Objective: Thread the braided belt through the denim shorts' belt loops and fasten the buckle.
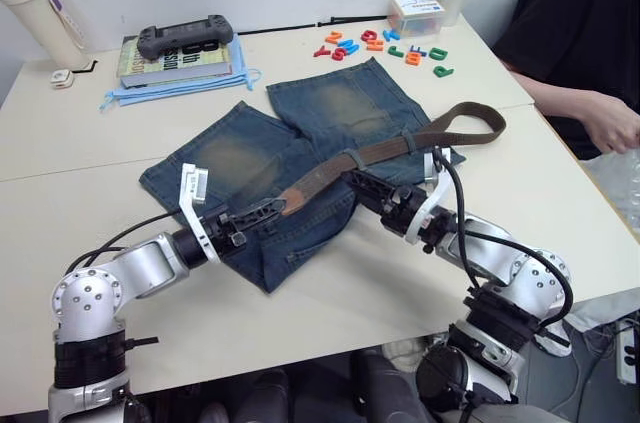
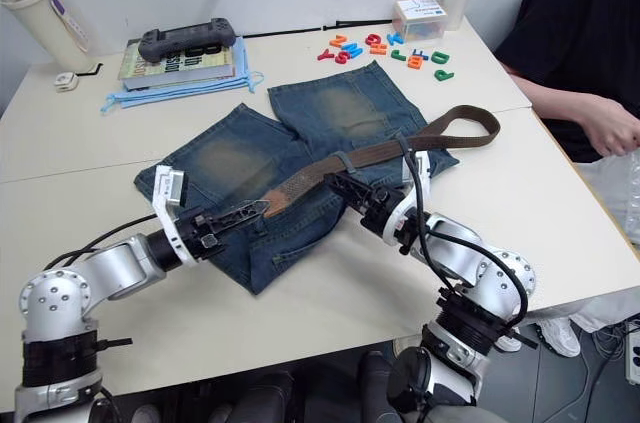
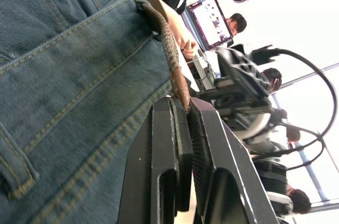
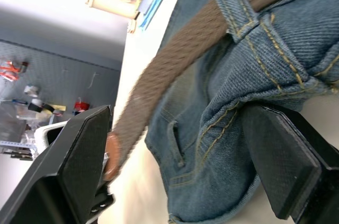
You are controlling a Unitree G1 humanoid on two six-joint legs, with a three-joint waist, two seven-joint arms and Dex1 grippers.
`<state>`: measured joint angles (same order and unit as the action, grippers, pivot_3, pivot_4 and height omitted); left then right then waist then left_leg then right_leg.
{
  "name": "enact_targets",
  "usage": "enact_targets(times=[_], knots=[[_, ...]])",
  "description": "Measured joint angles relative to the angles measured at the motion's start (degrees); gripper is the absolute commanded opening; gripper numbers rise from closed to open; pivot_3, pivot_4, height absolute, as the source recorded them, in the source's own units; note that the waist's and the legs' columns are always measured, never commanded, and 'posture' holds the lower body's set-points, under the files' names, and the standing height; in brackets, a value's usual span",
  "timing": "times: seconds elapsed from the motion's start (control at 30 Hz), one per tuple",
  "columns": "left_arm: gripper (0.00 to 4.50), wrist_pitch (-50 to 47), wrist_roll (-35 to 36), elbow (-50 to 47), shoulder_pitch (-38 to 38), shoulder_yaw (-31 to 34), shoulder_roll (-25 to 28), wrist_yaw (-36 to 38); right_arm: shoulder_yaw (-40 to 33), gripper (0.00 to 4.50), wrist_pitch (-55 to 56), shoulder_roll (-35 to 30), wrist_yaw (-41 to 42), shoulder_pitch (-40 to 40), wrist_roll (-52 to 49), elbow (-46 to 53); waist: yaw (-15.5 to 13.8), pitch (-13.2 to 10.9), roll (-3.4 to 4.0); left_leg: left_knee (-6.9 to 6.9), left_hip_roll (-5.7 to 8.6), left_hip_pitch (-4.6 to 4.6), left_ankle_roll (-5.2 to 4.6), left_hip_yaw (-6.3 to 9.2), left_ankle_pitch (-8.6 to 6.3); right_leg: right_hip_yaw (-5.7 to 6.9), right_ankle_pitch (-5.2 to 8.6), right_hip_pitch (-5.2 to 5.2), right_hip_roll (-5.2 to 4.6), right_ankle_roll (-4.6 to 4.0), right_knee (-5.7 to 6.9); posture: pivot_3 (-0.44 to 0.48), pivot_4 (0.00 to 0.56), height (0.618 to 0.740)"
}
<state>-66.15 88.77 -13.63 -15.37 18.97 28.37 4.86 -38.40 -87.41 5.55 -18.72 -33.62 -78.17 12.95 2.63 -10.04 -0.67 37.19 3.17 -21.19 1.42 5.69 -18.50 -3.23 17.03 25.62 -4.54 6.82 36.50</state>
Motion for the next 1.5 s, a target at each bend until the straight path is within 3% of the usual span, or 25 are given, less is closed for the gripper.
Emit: enact_targets(times=[0.17,0.33,0.43,0.53,0.77,1.03,1.47,1.5], knots=[[0.0,0.8,3.3,-1.5,0.8,0.0,1.2,-2.0,4.4,4.19,3.0,-4.4,-3.1,3.9,-5.9,-0.2,-0.1,0.0,0.0,-0.01,0.0,0.0,0.0,0.0,0.0,0.0,0.0,-0.01,0.0,0.0,-0.02,0.0,0.15,0.74],[0.0,2.7,5.2,-1.7,2.2,-0.9,2.1,-3.6,13.8,4.19,10.7,-21.8,-9.5,14.4,-25.1,2.2,-0.4,0.0,-0.01,0.06,0.02,-0.01,-0.06,-0.05,-0.03,-0.01,-0.01,-0.06,-0.01,0.01,-0.1,0.0,0.15,0.74],[0.0,3.5,6.0,-1.7,2.1,-1.4,2.2,-4.1,18.9,4.19,16.9,-26.9,-10.9,15.0,-31.2,5.0,-0.2,0.0,-0.02,0.04,-0.07,0.05,-0.04,-0.07,-0.02,0.0,-0.01,-0.11,0.07,0.02,-0.08,0.0,0.15,0.74],[0.0,4.3,6.6,-2.0,2.2,-2.1,2.7,-4.3,24.5,4.19,23.6,-26.6,-10.9,14.4,-32.8,8.7,-0.2,0.0,-0.02,0.03,-0.15,0.06,-0.01,-0.04,-0.01,0.01,-0.01,-0.11,0.12,0.02,-0.07,0.0,0.15,0.74],[0.0,5.4,6.8,-2.2,2.5,-3.2,4.1,-4.2,34.4,4.19,35.5,-16.4,-16.8,8.2,-33.4,9.2,-0.6,0.0,-0.02,0.05,-0.11,0.01,-0.02,0.0,-0.01,0.02,-0.01,-0.1,0.08,0.02,-0.13,0.0,0.15,0.74],[0.0,6.8,6.8,-2.2,2.9,-3.3,4.3,-3.8,36.0,4.19,38.5,-15.2,-17.8,5.6,-33.4,2.0,-0.9,0.0,-0.02,0.06,-0.08,-0.01,-0.04,0.0,-0.02,0.05,-0.02,-0.1,0.06,0.01,-0.19,0.0,0.15,0.74],[0.0,7.5,6.9,-3.6,2.8,-4.3,5.3,-3.9,35.8,4.19,40.2,-17.0,-12.4,1.0,-31.2,-6.6,-0.8,0.0,-0.01,0.04,-0.09,-0.01,-0.04,-0.02,-0.02,0.06,-0.02,-0.1,0.07,0.01,-0.18,0.0,0.15,0.74],[0.0,7.5,7.0,-3.7,2.9,-4.4,5.3,-3.9,35.8,3.96,40.3,-16.8,-12.1,0.8,-31.1,-6.6,-0.8,0.0,-0.01,0.04,-0.09,-0.01,-0.04,-0.02,-0.02,0.05,-0.02,-0.1,0.07,0.01,-0.18,0.0,0.15,0.74]])
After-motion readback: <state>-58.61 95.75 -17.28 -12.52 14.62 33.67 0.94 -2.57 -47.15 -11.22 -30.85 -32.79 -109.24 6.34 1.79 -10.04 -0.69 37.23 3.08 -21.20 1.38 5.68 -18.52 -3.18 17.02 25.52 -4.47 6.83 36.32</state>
